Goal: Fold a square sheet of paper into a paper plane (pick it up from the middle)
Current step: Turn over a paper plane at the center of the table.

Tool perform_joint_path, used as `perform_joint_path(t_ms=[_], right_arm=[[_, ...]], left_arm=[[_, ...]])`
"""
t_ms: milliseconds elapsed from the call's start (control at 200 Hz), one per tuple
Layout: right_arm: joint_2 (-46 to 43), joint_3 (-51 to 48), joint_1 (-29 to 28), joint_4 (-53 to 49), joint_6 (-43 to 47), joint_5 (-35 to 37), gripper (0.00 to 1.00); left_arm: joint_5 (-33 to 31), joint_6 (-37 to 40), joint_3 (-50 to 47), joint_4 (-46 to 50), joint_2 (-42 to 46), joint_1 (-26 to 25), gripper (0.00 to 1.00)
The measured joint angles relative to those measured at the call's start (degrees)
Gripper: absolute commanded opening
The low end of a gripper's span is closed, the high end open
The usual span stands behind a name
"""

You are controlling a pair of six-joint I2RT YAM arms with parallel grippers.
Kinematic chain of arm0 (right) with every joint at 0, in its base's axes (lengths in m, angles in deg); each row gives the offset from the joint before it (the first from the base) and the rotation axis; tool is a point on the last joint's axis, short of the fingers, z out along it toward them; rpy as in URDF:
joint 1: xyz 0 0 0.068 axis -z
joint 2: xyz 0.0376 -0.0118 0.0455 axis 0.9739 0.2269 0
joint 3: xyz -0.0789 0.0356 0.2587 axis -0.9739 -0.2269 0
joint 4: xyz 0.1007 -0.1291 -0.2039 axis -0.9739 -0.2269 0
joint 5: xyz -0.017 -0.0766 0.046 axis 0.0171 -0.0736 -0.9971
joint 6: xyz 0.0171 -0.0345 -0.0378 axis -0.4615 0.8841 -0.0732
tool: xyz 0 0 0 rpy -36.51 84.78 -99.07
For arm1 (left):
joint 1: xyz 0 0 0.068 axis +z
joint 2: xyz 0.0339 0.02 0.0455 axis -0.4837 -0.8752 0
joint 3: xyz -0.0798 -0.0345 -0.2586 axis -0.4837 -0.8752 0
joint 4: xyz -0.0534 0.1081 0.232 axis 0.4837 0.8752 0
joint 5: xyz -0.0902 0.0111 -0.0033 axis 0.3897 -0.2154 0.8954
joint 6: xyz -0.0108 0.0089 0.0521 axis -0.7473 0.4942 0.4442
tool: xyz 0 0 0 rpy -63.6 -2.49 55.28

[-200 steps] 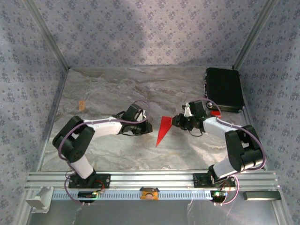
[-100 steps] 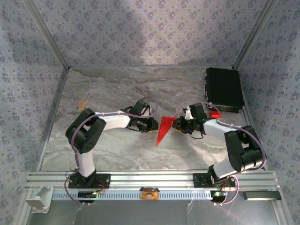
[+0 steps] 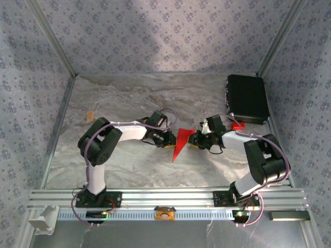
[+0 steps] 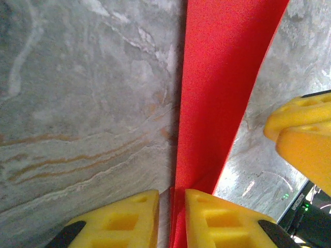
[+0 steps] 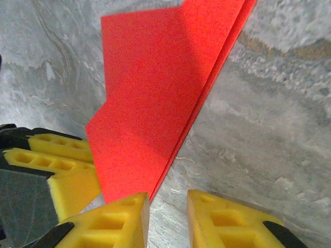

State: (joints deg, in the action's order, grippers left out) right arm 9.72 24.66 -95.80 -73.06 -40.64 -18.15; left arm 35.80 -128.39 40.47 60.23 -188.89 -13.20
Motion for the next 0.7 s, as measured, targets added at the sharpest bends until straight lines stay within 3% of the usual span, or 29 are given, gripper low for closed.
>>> perform_joint_path(t_ms=[425,700], right_arm=[[2.2,0.0,-1.5,0.9,0.0,-2.2,0.24],[3.6,0.5,-2.0,1.1,0.0,-3.4,0.23]], left_arm=[[1.3,0.3,0.4,0.2,-0.6,-1.1,0.16],[2.6,0.3,0.8,0.0,-1.1,-1.3,0.22]])
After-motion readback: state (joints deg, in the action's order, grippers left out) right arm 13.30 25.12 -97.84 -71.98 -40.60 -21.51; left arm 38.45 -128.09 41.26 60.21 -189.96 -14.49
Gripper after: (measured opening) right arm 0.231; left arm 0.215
